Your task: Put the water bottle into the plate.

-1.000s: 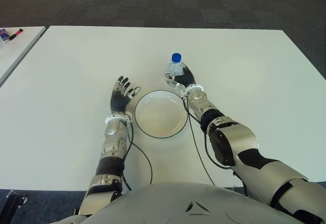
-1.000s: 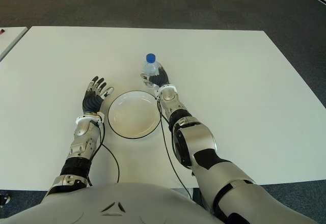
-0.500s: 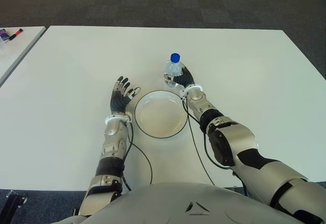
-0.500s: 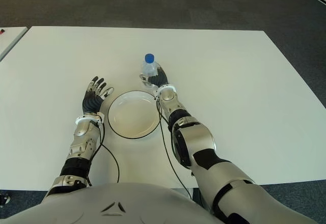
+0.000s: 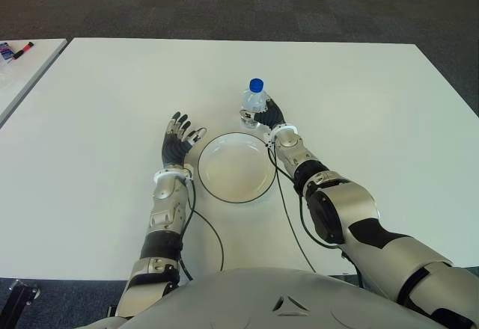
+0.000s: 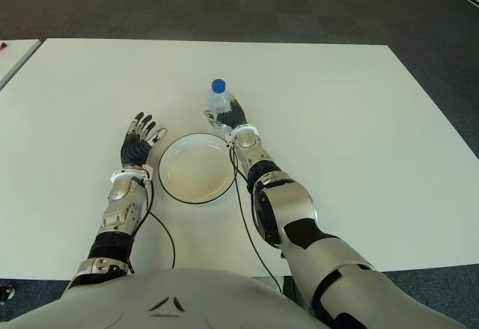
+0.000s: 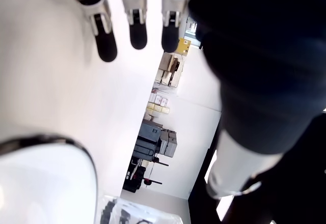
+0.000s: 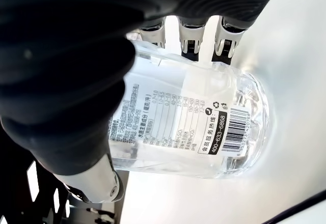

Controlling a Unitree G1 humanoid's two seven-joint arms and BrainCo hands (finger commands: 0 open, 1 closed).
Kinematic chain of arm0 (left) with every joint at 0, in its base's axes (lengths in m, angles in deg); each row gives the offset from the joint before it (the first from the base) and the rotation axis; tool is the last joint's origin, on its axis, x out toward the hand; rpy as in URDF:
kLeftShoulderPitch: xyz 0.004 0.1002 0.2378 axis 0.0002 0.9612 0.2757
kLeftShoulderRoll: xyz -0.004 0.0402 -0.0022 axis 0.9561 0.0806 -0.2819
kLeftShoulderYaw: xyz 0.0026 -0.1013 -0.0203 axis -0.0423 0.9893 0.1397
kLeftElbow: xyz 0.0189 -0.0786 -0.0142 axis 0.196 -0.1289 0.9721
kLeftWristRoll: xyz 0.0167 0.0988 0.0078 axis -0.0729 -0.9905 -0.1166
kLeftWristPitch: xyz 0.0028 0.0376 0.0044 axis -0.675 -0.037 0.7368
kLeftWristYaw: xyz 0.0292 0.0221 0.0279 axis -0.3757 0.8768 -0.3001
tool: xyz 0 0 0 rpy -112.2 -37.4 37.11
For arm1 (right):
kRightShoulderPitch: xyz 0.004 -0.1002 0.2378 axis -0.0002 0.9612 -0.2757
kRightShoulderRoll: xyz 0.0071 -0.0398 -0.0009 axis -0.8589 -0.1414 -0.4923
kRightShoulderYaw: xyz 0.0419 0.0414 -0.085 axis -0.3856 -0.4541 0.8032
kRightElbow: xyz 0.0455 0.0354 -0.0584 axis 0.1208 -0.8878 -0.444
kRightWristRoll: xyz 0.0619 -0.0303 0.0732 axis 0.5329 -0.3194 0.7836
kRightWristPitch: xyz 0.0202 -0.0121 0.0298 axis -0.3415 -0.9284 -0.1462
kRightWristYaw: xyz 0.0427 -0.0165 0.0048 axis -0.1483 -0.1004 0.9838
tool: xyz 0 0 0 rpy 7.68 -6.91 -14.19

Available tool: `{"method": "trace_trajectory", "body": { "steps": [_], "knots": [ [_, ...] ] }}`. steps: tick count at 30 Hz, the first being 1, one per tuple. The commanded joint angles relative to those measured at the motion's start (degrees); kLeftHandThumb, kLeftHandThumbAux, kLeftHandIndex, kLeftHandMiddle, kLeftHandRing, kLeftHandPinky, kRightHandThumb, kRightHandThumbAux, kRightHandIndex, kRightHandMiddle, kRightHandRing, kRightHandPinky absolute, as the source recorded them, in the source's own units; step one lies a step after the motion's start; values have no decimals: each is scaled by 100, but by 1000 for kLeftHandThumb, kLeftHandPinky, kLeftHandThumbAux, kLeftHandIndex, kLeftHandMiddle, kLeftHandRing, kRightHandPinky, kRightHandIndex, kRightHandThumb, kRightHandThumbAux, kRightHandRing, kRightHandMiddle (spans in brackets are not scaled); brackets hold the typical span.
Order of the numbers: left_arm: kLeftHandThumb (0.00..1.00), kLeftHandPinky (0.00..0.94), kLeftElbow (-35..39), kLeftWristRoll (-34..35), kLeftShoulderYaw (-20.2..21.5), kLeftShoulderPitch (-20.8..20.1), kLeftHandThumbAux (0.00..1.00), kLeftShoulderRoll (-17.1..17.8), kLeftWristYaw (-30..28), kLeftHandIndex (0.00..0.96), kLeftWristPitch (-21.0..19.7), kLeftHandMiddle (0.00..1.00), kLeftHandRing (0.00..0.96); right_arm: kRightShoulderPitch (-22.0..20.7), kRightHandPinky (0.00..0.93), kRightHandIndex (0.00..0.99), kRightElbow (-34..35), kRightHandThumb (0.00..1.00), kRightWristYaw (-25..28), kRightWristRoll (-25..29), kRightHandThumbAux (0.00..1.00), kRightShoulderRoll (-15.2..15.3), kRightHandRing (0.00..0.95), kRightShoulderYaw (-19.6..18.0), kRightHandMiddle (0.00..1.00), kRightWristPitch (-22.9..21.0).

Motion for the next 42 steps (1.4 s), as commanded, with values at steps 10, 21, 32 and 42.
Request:
{"method": "trace_trajectory", "body": {
  "steps": [10,21,32,42],
  "knots": [
    [0,136,-104,-38,-45,99,883,-291,93,98,-98,121,105,-66,564,402,-134,736,-1085,-614,705,53,527,404,434,-304],
    [0,128,-112,-17,-45,89,878,-284,55,95,-110,120,104,-69,729,401,-39,854,-1101,-181,679,-116,784,-35,513,-363],
    [0,128,-130,-3,-36,87,873,-296,53,97,-78,121,102,-107,467,407,-16,980,-751,304,673,-169,826,-505,531,-471],
    [0,131,-127,6,-34,94,870,-293,45,101,-86,124,104,-90,439,409,-26,999,-675,317,671,-126,846,-543,537,-517]
  ]
}}
